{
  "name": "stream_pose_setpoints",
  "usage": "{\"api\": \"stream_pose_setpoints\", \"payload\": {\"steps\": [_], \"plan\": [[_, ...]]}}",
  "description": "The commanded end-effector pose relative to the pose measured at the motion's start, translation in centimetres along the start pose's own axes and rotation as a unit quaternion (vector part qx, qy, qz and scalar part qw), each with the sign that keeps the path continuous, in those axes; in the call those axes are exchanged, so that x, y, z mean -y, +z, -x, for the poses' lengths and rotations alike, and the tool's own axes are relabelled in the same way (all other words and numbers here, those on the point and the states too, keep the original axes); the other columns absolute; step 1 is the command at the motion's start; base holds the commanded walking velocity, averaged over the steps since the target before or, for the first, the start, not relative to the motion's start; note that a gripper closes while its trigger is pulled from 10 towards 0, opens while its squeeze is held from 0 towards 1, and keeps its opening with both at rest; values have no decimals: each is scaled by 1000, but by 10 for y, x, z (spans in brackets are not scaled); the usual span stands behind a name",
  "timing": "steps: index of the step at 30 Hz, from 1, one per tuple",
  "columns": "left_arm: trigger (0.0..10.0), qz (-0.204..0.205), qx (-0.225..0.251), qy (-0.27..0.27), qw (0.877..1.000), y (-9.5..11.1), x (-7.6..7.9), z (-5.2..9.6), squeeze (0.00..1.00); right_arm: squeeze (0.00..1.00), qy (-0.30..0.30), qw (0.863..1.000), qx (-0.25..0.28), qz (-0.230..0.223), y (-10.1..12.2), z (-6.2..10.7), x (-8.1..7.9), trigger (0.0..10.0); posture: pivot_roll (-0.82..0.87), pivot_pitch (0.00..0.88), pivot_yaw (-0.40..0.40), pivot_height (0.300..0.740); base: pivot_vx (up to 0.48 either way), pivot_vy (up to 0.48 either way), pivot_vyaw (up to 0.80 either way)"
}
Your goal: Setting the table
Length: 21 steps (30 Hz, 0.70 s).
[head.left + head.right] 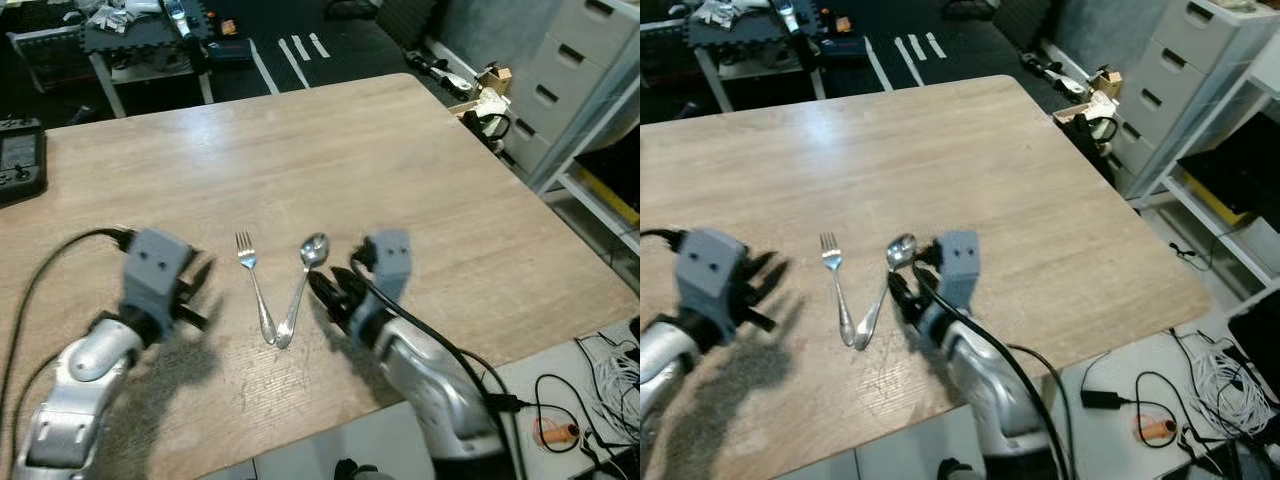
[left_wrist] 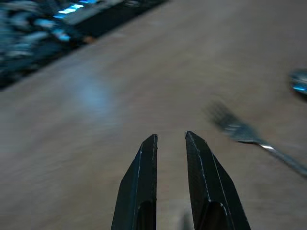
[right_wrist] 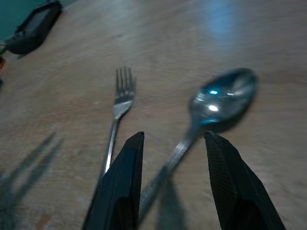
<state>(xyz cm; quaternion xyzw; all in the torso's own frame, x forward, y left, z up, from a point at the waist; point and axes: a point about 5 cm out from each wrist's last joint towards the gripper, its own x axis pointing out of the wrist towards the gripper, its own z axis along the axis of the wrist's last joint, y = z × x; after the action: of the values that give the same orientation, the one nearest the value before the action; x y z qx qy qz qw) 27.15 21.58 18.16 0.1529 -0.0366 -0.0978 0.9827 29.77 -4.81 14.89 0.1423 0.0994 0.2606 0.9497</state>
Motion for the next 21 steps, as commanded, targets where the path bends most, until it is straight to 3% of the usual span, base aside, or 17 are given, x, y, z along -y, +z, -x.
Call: {"api": "stream_pose_setpoints", "payload": {"steps": [1,2,7,8,9,10,11,12,13,17,21], "plan": [[10000,-9,-2,21,1000,0,-6,3,12,0,5,1000,-13,-4,-9,-9,-10,10000,68,93,43,740,0,0,0],[10000,-12,5,47,999,5,-12,5,322,1000,3,999,-34,22,-17,-18,-15,10000,79,94,31,740,0,0,0],[10000,-13,11,65,998,9,-17,6,302,1000,15,998,-51,28,-23,-22,-22,10000,87,94,24,740,0,0,0],[10000,-13,12,69,997,10,-18,7,271,1000,23,997,-54,40,-25,-24,-27,10000,91,95,21,740,0,0,0],[10000,-12,13,71,997,11,-18,7,173,1000,28,997,-55,55,-26,-25,-30,10000,91,95,21,740,0,0,0],[10000,-12,13,71,997,11,-18,7,173,1000,28,997,-55,55,-26,-25,-30,10000,91,95,21,740,0,0,0],[10000,-11,13,73,997,11,-19,8,59,1000,31,995,-55,74,-26,-26,-33,10000,91,95,21,740,0,0,0],[10000,-6,13,75,997,12,-19,8,0,0,33,989,-54,135,-28,-27,-38,10000,95,98,18,740,0,0,0],[10000,-6,13,75,997,12,-19,8,0,0,33,989,-54,135,-28,-27,-38,10000,95,98,18,740,0,0,0],[10000,4,16,81,997,14,-17,6,0,0,14,971,-69,228,-38,-33,-37,10000,98,98,9,740,0,0,0],[10000,12,19,84,996,15,-16,5,0,0,-15,967,-86,241,-44,-34,-28,10000,96,99,7,740,0,0,0]]}}
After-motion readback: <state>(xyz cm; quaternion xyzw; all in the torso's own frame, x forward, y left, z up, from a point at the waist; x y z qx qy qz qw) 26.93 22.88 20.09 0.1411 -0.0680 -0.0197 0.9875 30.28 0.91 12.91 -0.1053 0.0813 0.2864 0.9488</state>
